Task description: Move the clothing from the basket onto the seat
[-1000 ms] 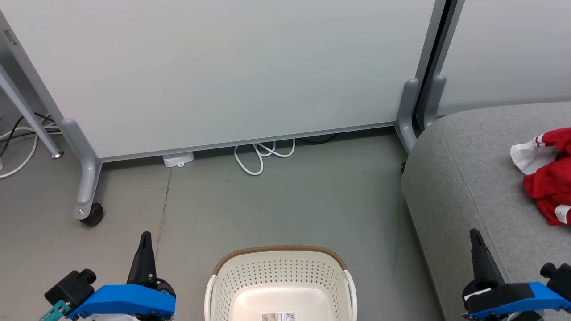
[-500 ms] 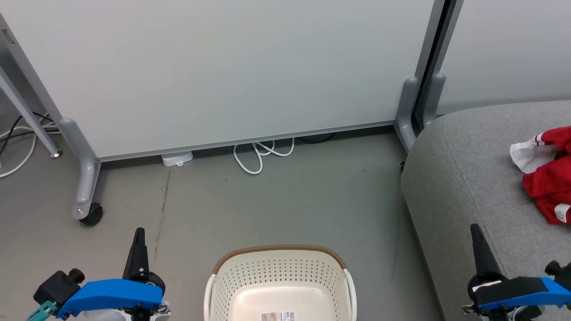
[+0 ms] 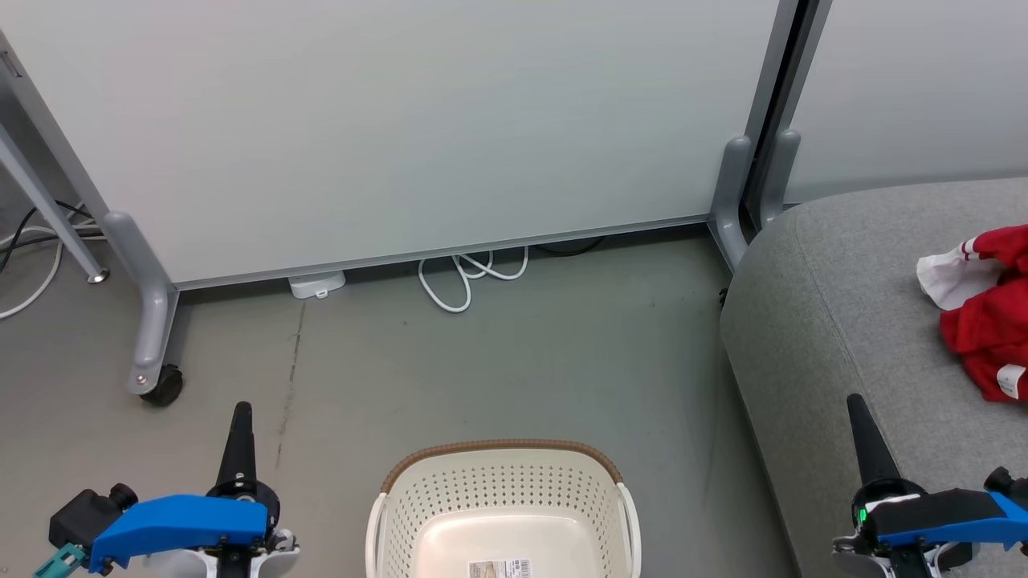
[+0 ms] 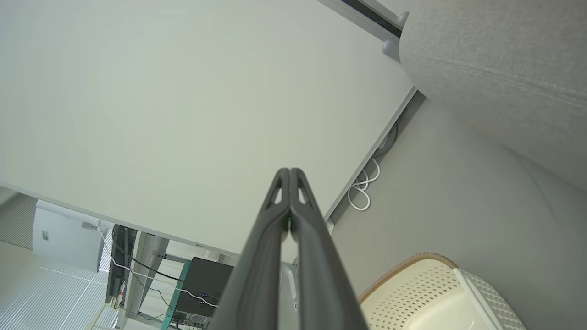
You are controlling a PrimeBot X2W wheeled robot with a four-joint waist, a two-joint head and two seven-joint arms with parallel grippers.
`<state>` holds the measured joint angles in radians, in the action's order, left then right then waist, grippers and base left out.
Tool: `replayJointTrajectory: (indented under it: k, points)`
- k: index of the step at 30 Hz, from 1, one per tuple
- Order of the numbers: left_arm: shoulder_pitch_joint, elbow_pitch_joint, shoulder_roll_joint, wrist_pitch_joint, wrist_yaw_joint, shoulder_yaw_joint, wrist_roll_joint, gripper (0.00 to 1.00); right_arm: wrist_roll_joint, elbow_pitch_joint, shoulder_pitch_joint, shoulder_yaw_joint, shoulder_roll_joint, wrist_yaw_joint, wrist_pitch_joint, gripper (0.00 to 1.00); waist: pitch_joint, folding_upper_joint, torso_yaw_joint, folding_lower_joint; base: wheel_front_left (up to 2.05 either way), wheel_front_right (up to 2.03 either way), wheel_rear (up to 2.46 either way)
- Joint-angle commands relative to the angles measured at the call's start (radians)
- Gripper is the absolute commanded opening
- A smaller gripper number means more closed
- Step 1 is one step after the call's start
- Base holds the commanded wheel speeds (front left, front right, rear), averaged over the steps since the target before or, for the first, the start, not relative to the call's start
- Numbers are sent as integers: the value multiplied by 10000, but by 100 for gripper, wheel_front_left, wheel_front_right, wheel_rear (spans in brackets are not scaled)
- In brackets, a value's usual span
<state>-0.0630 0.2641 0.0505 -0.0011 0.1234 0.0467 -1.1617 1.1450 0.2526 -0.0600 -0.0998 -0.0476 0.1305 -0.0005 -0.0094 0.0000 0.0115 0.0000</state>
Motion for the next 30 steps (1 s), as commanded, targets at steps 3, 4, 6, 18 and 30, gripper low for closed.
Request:
replayJointTrajectory:
  k: [3,4,6,18,30]
  points:
    - [-259,-111,2,131,57,88,-447,0,480,-101,-262,-30,-39,3,127,0,7,0,-7,0,0,0,0]
    - [-268,-115,2,163,58,105,-544,0,587,-101,-269,-34,-39,3,161,0,10,0,-9,0,0,0,0]
    - [-280,-121,2,202,60,136,-737,0,777,-102,-283,-39,-39,3,203,0,14,0,-13,0,0,0,0]
    - [-347,-148,0,486,77,302,-1813,0,1899,-102,-357,-73,-41,4,482,0,41,0,-38,0,0,0,0]
    - [-409,-174,-2,716,92,435,-2724,0,2824,-100,-439,-104,-41,5,717,0,66,0,-61,0,0,0,0]
